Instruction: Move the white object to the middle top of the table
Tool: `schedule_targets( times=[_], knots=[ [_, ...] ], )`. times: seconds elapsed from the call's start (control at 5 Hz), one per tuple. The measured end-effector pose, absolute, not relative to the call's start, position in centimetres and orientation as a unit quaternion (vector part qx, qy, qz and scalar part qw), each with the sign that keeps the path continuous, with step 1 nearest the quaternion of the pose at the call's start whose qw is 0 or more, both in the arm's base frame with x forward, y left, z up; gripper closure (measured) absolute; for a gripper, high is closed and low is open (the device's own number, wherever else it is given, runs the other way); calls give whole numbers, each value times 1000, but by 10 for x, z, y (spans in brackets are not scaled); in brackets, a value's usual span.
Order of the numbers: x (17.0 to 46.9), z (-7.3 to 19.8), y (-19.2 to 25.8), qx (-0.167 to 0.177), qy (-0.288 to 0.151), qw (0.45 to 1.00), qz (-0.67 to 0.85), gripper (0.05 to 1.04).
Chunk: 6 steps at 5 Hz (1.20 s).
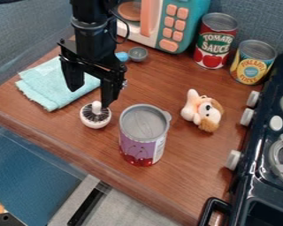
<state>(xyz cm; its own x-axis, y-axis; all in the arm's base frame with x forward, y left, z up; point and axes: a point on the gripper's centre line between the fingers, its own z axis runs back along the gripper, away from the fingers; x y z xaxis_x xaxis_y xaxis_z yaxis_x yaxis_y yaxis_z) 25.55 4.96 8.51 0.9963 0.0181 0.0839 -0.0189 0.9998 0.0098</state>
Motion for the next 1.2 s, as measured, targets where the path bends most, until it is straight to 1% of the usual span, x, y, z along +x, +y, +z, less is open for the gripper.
schedule_targets(
  times=[0.2,0.6,0.8,1.0,1.2],
  knots=[
    [254,80,49,3,-31,999,11,84],
    [253,77,51,14,-35,999,5,84],
    [255,71,52,16,-28,999,5,84],
    [257,59,52,14,-20,1000,-3,84],
    [260,48,51,6,-18,1000,-10,140]
  ],
)
